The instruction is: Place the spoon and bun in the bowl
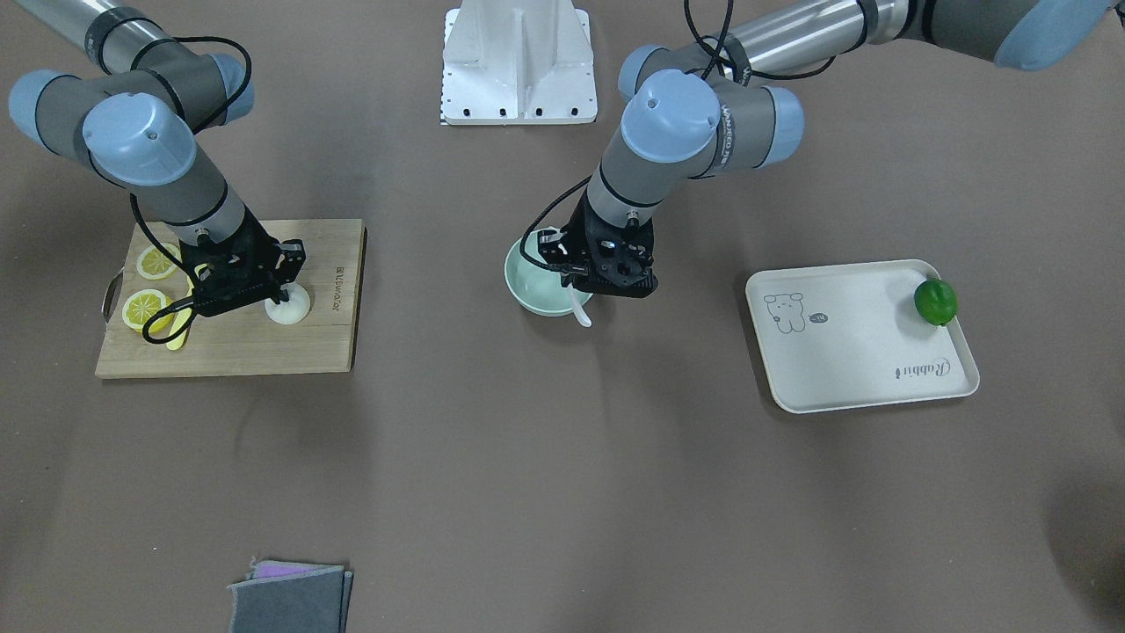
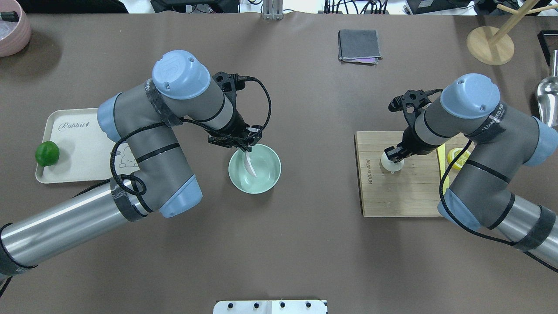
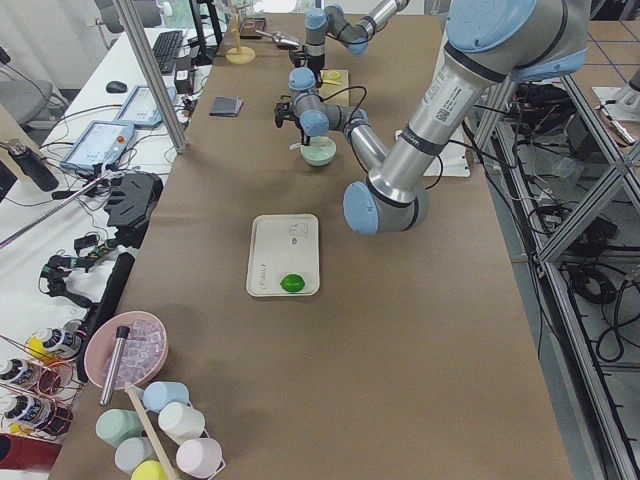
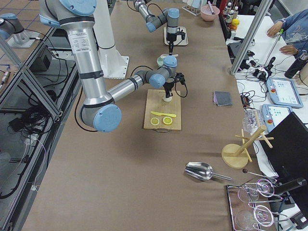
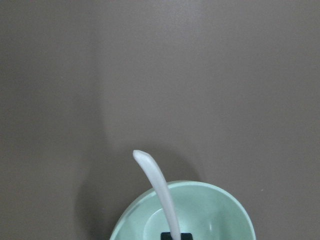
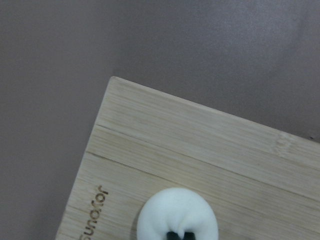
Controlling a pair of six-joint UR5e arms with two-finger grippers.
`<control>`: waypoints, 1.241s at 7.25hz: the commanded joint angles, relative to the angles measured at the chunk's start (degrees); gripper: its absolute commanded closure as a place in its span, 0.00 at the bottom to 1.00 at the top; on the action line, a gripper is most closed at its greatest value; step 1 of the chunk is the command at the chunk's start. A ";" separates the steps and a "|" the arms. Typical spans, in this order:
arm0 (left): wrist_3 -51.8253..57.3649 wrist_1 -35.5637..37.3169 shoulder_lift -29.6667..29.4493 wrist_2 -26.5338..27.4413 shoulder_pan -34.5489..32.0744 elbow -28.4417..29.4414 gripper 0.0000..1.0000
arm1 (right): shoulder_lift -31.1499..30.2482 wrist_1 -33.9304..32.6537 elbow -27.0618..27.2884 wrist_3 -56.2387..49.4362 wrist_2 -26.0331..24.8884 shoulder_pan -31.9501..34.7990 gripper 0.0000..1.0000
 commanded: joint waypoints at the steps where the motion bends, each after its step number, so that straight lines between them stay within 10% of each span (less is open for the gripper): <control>1: 0.15 -1.27 -0.37 0.12 -0.02 0.62 0.02 | 1.18 -0.17 1.55 0.28 0.16 0.25 1.00; 5: 13.06 -0.75 10.71 -11.88 -12.46 -8.90 0.02 | 9.94 -0.43 3.32 10.14 -0.01 -0.60 1.00; 9: 40.73 -0.57 27.39 -19.39 -27.33 -10.99 0.02 | 25.24 -0.78 -2.63 28.64 -15.02 -15.63 1.00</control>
